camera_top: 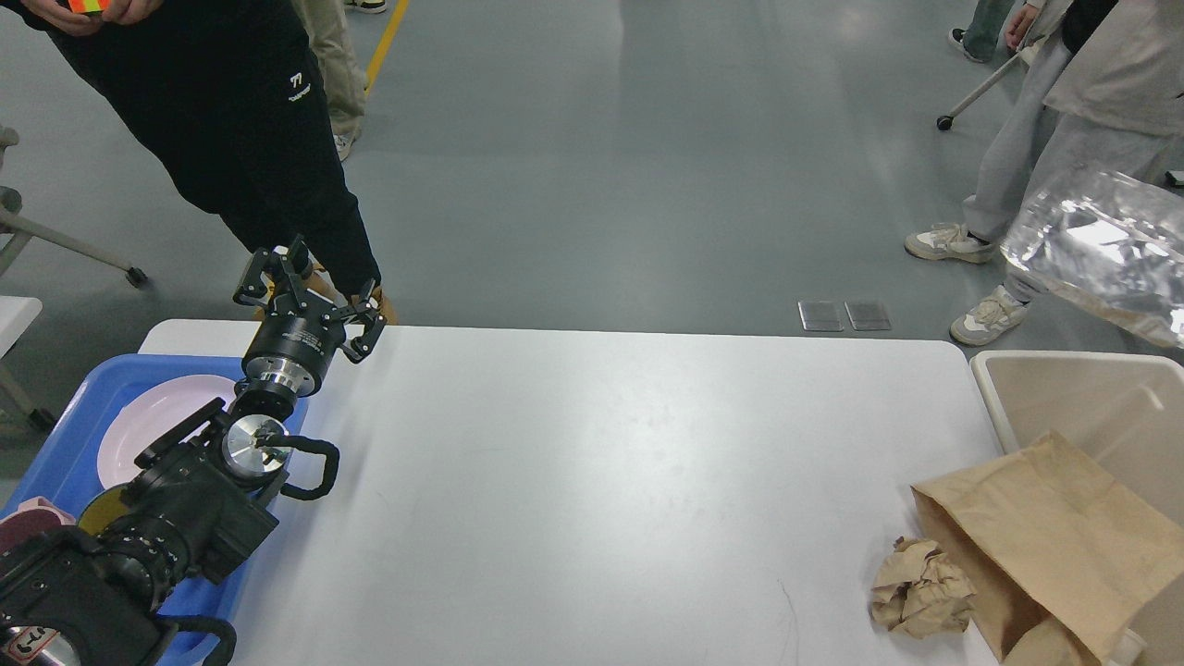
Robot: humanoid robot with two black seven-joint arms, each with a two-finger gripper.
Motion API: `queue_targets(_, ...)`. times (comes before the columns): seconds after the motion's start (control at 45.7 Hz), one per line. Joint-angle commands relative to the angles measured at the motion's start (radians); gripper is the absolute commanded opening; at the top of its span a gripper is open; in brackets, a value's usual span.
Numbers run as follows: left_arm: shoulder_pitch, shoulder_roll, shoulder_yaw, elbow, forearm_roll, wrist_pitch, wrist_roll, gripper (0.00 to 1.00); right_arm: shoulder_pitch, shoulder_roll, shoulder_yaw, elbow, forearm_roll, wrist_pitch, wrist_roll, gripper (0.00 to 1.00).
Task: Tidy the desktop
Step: 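Lift the foil package with the right gripper and drop it into the bin, then bring the right gripper back over the table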
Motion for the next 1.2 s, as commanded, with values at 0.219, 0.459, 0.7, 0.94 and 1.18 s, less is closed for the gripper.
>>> queue_targets(0.219,0.000,0.000,0.000,0.000,0.000,0.000,0.000,0.97,-0.370,0.015,0.117,-0.119,0.060,-0.145,0.003,0.62)
queue_targets(0.459,0.000,0.000,0.000,0.000,0.000,0.000,0.000,0.97,-0.413,0.041,0.149,-0.125,0.060,-0.210,0.003,0.97)
queue_targets(0.7,0.000,0.000,0.000,0.000,0.001,0.000,0.000,0.97,-0.376,0.073,0.156,-0.110,0.060,-0.198,0.004,1.00)
queue_targets(0.94,0.000,0.000,0.000,0.000,0.001,0.000,0.000,0.97,-0.120,0.143,0.024,0.062,0.016,-0.195,0.003,1.00)
queue_targets(1.18,0.000,0.000,0.000,0.000,0.000,0.000,0.000,0.97,0.234,0.329,-0.275,0.295,0.016,-0.141,0.003,1.00)
